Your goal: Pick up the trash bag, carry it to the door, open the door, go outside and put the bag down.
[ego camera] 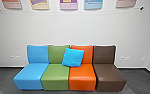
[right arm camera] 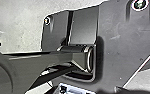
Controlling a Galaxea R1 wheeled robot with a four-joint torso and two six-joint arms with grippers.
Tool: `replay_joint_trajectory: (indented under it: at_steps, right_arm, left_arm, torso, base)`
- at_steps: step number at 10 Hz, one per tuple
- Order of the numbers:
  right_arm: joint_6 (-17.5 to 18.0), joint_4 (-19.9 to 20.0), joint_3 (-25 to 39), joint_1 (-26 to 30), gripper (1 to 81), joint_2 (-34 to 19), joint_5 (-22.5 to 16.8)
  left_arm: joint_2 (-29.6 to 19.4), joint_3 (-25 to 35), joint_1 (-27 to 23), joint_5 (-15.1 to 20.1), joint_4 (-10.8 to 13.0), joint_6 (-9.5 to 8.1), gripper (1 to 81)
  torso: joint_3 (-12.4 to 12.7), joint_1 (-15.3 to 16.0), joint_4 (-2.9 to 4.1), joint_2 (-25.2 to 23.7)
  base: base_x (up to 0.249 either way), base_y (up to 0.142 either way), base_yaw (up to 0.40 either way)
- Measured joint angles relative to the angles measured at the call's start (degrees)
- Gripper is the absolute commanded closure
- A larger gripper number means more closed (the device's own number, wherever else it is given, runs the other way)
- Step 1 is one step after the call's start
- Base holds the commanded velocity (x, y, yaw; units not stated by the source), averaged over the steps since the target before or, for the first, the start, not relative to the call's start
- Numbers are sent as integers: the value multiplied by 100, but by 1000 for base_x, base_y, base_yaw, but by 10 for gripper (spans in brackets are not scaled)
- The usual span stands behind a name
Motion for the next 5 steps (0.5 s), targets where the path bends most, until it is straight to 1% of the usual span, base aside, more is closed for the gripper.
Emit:
replay_joint_trajectory:
  at_steps: [3,5]
  right_arm:
    - [5,13,99,-24,10,-74,39]
    - [18,16,471,-16,10,-293,48]
  left_arm:
    - [-45,4,79,24,0,-1,10]
    - [-216,238,33,20,-5,-6,10]
  torso:
    - [0,-4,0,0]
    - [0,-4,0,0]
  base:
    - [0,0,0]
    - [0,0,0]
